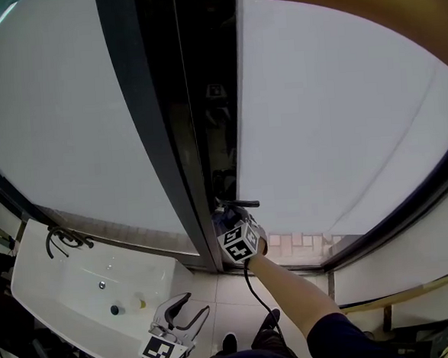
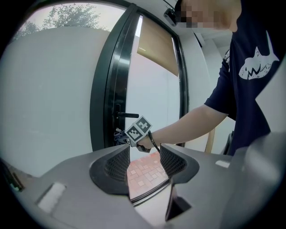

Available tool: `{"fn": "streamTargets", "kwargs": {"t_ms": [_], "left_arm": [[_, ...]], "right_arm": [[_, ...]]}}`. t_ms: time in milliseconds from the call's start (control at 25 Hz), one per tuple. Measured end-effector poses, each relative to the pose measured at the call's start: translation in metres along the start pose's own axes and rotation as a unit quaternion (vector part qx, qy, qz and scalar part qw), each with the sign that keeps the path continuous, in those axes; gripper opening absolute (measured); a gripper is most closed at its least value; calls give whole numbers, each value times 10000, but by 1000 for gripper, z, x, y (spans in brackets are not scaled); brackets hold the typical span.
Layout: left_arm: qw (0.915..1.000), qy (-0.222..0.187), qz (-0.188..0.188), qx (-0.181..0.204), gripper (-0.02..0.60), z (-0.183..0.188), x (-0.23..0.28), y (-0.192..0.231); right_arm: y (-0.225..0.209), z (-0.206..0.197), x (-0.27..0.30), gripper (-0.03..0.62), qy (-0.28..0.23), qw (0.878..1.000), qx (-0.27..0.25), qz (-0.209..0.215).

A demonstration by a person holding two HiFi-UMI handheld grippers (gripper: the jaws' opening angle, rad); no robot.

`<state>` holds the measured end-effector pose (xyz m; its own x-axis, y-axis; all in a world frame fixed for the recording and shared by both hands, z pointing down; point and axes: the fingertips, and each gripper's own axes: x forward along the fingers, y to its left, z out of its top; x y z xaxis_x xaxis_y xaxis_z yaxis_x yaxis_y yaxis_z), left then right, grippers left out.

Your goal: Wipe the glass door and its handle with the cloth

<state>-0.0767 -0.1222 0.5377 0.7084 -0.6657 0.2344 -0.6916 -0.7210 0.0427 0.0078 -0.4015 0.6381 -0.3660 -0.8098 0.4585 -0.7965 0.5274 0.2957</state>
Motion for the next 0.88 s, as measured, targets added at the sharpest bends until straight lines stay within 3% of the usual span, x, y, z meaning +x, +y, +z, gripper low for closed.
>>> {"fn": "streamTargets", "kwargs": {"t_ms": [160,360,480,600,720,880], "left_arm": [[9999,81,-10,-106,206,-4,2,4],[9999,10,-124,16,206,3,11,-1],[9999,-37,-52,91,206,8,9,1],[10000,-18,50,52,206,2,0,8],[10000,-16,84,3,206,0,-10,12],[10000,-44,-54,56,206,4,-19,14]], "right_arm": [[7,-4,7,140,257,9992,-311,-27],[20,-39,23,140,916,9931,-632,382],[25,-57,23,140,1028,9895,-865,525],[29,-65,7,140,761,9927,-740,571],[36,-52,-30,140,261,9969,-115,735],[46,-19,-108,140,-587,9914,557,1025]]}}
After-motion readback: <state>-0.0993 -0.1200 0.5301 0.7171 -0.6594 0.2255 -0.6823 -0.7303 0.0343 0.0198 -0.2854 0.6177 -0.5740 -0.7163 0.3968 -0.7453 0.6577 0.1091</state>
